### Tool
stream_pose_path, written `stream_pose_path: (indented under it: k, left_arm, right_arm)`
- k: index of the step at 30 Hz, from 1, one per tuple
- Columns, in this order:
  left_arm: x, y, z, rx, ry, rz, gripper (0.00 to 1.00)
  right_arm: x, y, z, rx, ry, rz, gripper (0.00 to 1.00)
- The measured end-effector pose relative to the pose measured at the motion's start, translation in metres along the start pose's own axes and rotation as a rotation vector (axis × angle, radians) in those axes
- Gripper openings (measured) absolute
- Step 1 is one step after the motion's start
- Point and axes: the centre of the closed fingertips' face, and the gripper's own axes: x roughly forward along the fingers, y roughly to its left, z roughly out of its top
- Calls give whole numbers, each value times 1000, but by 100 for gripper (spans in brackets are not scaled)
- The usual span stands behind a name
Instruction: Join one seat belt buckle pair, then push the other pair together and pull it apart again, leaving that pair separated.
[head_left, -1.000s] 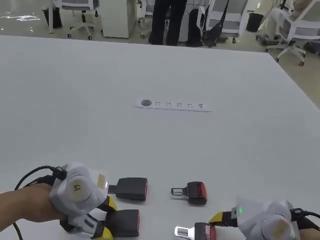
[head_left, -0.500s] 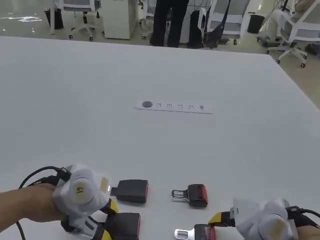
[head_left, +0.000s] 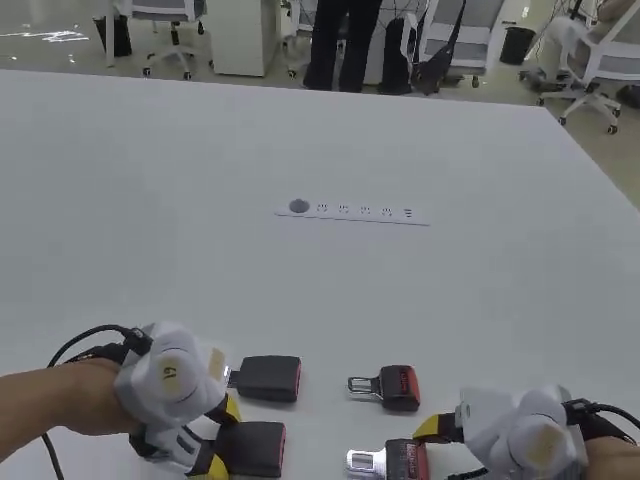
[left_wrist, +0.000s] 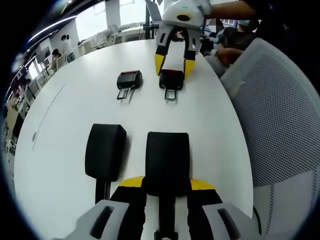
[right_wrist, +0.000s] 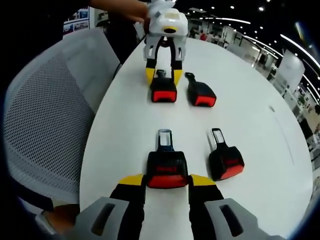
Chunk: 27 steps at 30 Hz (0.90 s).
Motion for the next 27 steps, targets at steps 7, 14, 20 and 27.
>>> stream_pose_path:
  k: [7,14,20,27]
  left_arm:
    - [0,-1,1,2,6,-4,32]
    - [0,-1,2,2,9,-6,32]
    - [0,0,1,1,10,-9,32]
    - [1,0,1,-1,14,-7,32]
  right_arm:
    - [6,-3,5,-12,2,12,30]
    - [13,-4,9,-18,-1,22,30]
    - [18,-5,16,-18,-4,30,30]
    - [24,-4,24,-26,-9,37,30]
